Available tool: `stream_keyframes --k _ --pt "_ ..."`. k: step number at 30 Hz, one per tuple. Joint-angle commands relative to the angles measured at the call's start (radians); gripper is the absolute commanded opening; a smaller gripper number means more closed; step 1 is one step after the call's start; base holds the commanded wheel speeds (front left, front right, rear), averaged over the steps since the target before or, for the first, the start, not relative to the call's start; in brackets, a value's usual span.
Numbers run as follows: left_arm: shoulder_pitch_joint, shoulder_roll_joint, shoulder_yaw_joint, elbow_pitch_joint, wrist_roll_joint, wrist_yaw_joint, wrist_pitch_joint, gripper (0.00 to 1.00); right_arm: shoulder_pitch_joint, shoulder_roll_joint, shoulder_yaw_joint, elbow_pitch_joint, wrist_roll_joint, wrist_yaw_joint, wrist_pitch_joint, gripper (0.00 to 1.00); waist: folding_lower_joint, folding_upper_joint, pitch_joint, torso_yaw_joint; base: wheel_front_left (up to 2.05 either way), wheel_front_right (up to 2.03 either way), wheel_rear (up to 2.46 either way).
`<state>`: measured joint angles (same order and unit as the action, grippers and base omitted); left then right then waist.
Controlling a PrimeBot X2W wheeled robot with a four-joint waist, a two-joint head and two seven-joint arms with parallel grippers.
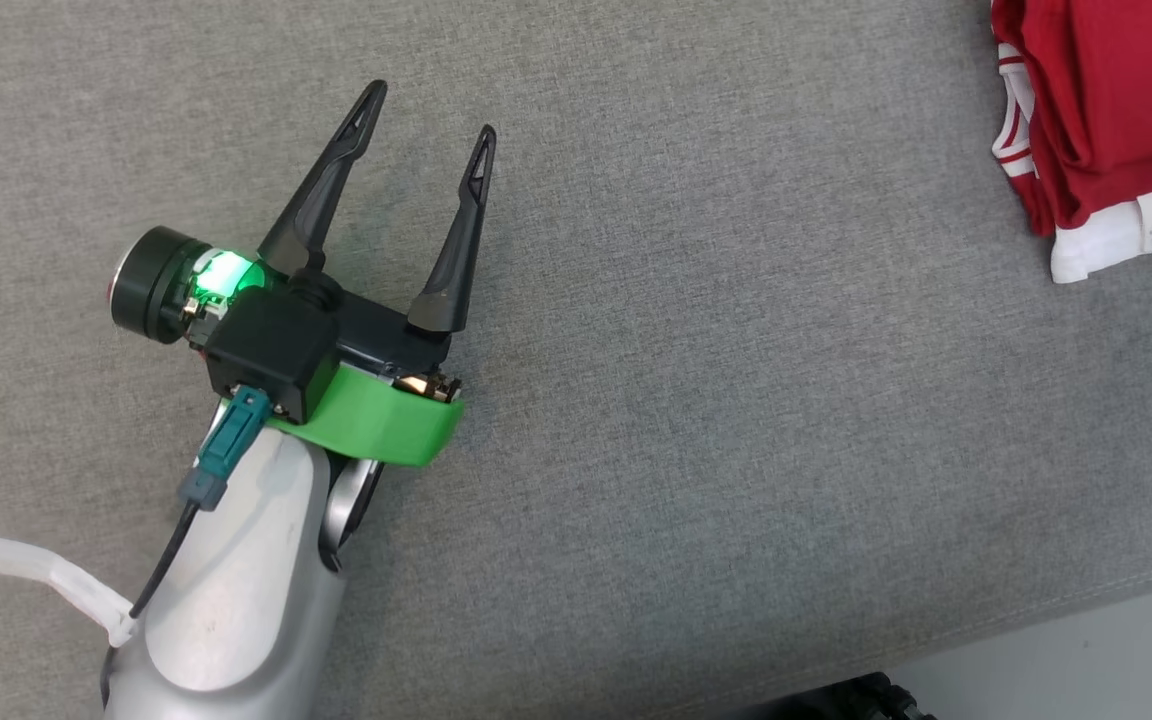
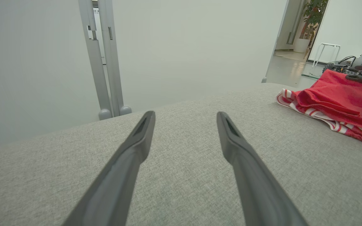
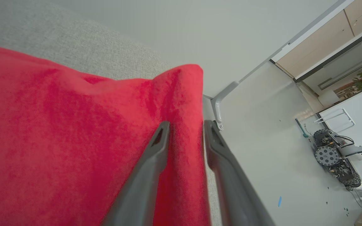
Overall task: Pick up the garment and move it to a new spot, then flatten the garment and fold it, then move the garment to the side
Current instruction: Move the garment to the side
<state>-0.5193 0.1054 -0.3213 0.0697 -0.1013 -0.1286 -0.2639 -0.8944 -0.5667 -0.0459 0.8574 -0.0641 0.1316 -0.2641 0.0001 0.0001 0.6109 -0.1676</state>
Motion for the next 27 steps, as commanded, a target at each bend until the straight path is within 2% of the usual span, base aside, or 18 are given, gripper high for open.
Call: stream_keyframes --k 1,5,12,21,27 --pt "0.010 -0.005 0.006 0.001 -0.005 -0.002 0.000 1.00 -0.004 0.005 -0.013 -0.009 -0.008 -0.002 0.000 1.00 -0.0001 -0.0001 -0.032 0.017 0.00 0.00 0.00" --pt "0.032 -0.017 0.016 0.012 -0.017 -0.002 0.000 1.00 0.028 0.031 -0.035 -0.047 -0.001 -0.002 0.000 1.00 -0.0001 -0.0001 -0.091 0.034 0.00 0.00 0.00" --pt "0.104 -0.033 0.058 0.034 -0.037 0.000 0.000 1.00 0.103 0.078 0.013 -0.182 0.042 -0.002 0.000 1.00 -0.0001 -0.0001 -0.235 0.066 0.00 0.00 0.00" --pt "0.253 -0.049 0.169 0.022 -0.066 0.025 0.000 1.00 0.312 0.232 0.118 -0.427 0.172 -0.002 0.000 1.00 -0.0001 -0.0001 -0.381 0.121 0.00 0.00 0.00" --pt "0.325 -0.054 0.229 0.016 -0.093 0.027 0.000 1.00 0.451 0.353 0.119 -0.537 0.237 -0.002 0.000 1.00 -0.0001 -0.0001 -0.430 0.145 0.00 0.00 0.00"
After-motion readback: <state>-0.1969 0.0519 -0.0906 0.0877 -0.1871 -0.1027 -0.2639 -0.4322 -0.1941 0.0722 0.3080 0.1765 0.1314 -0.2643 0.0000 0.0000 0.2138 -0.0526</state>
